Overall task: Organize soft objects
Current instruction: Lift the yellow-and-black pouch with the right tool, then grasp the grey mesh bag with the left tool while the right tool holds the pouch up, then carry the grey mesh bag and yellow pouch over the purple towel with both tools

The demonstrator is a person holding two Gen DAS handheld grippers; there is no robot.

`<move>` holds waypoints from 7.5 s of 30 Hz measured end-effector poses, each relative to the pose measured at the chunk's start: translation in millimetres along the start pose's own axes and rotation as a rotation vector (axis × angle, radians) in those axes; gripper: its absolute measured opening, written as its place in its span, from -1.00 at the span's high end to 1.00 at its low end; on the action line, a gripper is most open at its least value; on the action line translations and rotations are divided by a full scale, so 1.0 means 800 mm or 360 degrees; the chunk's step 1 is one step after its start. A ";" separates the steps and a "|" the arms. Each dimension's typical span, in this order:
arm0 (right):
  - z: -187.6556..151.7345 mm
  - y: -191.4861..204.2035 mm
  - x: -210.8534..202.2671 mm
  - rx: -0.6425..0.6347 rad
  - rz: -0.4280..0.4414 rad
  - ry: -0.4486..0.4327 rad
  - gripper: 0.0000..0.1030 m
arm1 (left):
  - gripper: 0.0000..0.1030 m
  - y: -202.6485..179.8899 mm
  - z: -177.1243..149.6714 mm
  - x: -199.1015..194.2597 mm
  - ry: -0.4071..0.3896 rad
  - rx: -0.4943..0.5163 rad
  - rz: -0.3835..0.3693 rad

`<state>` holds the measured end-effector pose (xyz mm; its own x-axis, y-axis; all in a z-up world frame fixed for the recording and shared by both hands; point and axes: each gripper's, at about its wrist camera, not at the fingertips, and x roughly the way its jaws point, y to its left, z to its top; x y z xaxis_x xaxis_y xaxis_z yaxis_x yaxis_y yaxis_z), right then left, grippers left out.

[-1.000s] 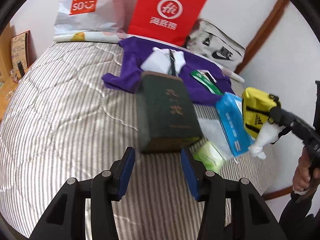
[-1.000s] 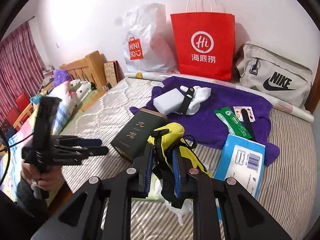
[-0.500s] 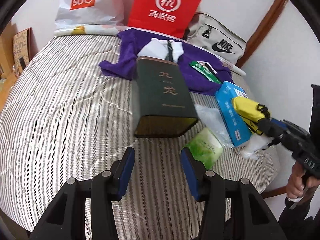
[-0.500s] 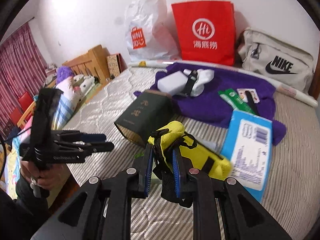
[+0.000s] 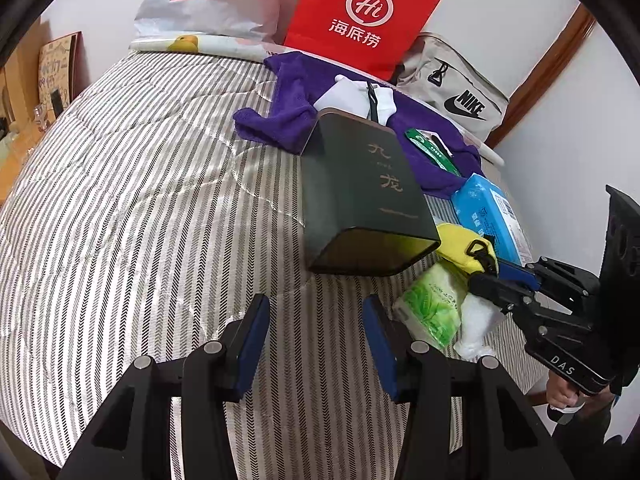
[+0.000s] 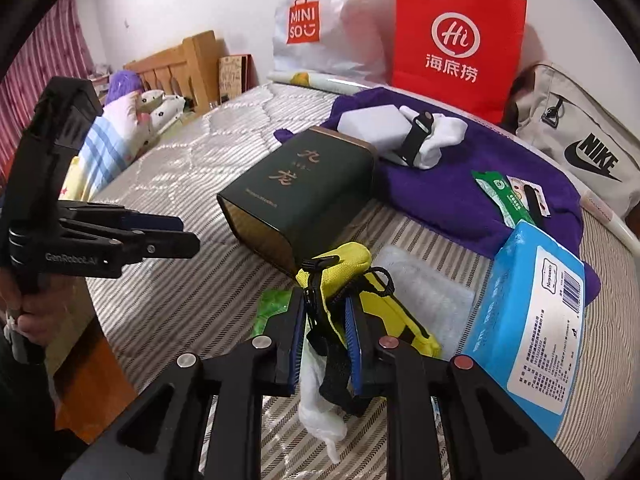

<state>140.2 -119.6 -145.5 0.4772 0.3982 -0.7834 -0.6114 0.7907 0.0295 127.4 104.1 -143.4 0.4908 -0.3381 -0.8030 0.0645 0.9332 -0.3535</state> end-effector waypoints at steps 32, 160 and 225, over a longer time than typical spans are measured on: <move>0.032 -0.012 0.060 -0.0002 0.0020 0.0180 0.38 | 0.11 0.022 -0.007 0.009 0.0024 -0.0051 -0.0039; -0.164 -0.131 -0.136 0.0832 0.0282 -0.0417 0.49 | 0.53 -0.111 -0.056 -0.021 -0.0272 0.0385 -0.0059; 0.098 -0.262 -0.037 0.0570 -0.0056 -0.0313 0.49 | 0.53 -0.123 0.222 0.104 0.0044 0.0232 0.0115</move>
<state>304.1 -260.9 -79.5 0.6269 0.4219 -0.6550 -0.3508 0.9035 0.2462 316.1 6.1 -90.1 0.4748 -0.2705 -0.8375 0.1563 0.9624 -0.2222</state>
